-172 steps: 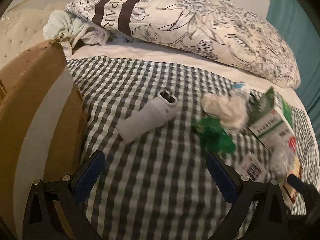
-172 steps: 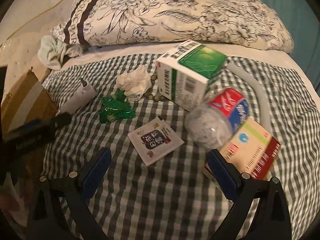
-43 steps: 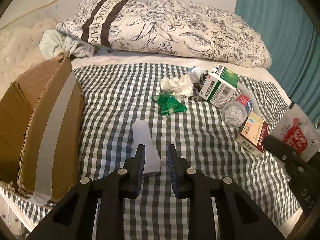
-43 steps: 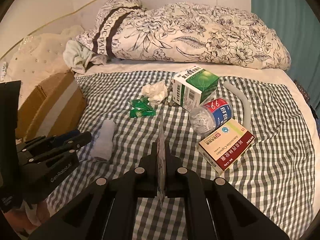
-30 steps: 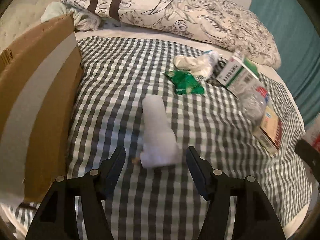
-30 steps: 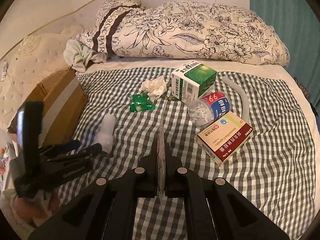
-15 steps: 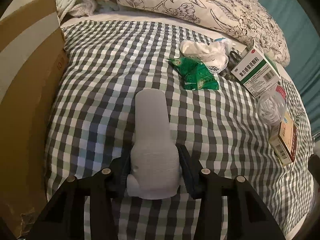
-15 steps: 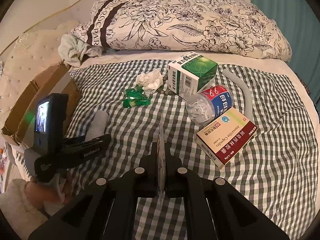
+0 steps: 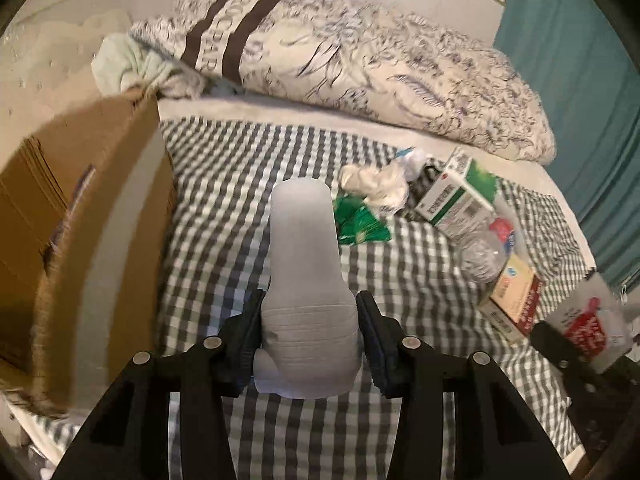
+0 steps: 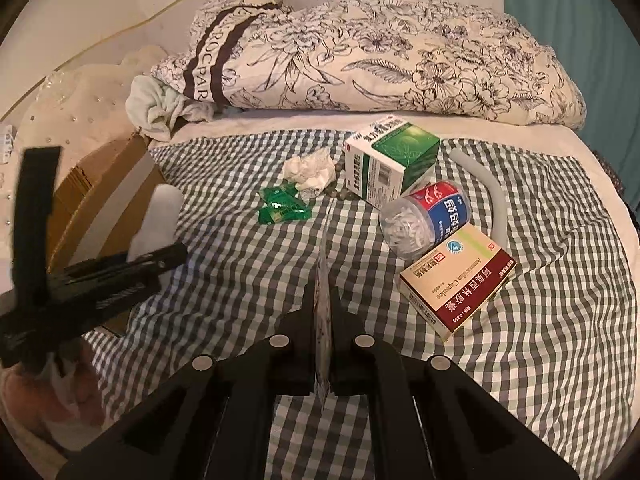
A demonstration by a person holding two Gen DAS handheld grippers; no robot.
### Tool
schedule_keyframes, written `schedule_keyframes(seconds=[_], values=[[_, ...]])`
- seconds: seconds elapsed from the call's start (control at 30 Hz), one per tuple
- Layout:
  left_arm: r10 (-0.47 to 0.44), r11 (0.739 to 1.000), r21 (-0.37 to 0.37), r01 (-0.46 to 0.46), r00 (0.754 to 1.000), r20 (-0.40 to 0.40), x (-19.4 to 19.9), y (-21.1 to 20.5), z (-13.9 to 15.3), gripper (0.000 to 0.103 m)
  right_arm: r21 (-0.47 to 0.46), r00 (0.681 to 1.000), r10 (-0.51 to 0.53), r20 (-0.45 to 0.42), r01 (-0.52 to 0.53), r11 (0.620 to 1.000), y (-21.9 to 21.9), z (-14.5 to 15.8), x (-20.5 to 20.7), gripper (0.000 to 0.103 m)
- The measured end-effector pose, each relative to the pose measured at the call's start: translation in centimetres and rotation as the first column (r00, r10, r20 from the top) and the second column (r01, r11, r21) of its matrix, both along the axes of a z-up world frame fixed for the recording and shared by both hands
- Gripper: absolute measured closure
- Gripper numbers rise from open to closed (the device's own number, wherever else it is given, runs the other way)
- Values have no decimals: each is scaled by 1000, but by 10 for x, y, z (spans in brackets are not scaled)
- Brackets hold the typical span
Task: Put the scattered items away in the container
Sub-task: 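Carry the white device and sachet into the box and open both grippers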
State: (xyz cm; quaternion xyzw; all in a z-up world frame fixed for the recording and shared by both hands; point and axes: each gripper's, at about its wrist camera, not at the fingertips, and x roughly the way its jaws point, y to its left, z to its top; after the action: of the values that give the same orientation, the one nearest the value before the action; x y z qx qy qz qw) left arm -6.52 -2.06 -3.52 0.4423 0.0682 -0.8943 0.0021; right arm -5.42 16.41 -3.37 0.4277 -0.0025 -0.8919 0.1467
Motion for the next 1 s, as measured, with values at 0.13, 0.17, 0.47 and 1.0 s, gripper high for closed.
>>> schedule_keyframes(seconds=[0.13,0.17,0.47,1.0], values=[[-6,1000,15,7,999,-35,7,-4,26,57,-1,1000,8,-20,-8,1000,-4,10,7,100],[-4,1000,12,4,999,-40,8,-6,31,57,-1,1000,8,-27,-8,1000,-5,13,8,100],[70,998,10,-69,994,-82,22,-57,73,57,-3,996,41,-77,-41,999,-41,44,18,100],[312,950,-14,-313,949,-48,52,-220,74,57,-38,917,372,-140,-381,924,-244,84,24,100]])
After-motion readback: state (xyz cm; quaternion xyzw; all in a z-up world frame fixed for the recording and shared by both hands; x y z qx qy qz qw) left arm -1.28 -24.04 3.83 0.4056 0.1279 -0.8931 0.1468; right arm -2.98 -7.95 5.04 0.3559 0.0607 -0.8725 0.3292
